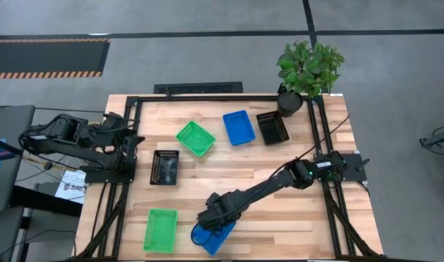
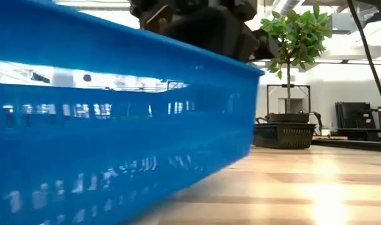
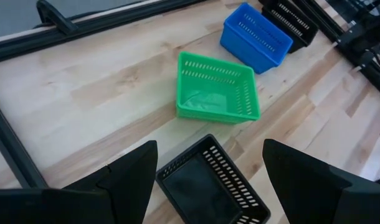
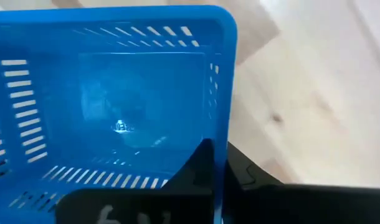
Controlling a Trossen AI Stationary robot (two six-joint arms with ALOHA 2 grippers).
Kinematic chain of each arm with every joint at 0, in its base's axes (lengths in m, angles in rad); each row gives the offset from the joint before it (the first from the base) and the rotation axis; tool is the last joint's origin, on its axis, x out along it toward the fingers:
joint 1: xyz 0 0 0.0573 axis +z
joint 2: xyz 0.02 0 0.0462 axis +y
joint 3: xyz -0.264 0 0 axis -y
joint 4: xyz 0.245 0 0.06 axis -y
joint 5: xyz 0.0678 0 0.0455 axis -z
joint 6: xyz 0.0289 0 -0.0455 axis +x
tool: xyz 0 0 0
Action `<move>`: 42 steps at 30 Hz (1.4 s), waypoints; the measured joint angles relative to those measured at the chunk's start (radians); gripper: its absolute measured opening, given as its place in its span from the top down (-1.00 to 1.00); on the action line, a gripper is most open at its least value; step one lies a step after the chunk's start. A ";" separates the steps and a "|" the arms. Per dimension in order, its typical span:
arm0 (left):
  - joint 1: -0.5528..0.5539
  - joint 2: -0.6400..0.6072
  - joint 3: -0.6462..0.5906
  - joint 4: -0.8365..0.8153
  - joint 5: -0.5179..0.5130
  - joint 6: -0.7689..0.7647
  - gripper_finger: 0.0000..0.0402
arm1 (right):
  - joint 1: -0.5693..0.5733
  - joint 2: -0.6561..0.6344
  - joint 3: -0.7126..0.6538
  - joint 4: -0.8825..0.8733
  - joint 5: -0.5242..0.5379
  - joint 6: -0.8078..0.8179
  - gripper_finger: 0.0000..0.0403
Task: Stack baskets by color
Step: Stack the bottom blue bin on top of the top blue bins
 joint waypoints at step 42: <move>0.000 0.000 0.000 -0.001 -0.146 -0.039 -0.39 | -0.926 -0.319 -0.001 -0.109 0.142 -1.815 0.91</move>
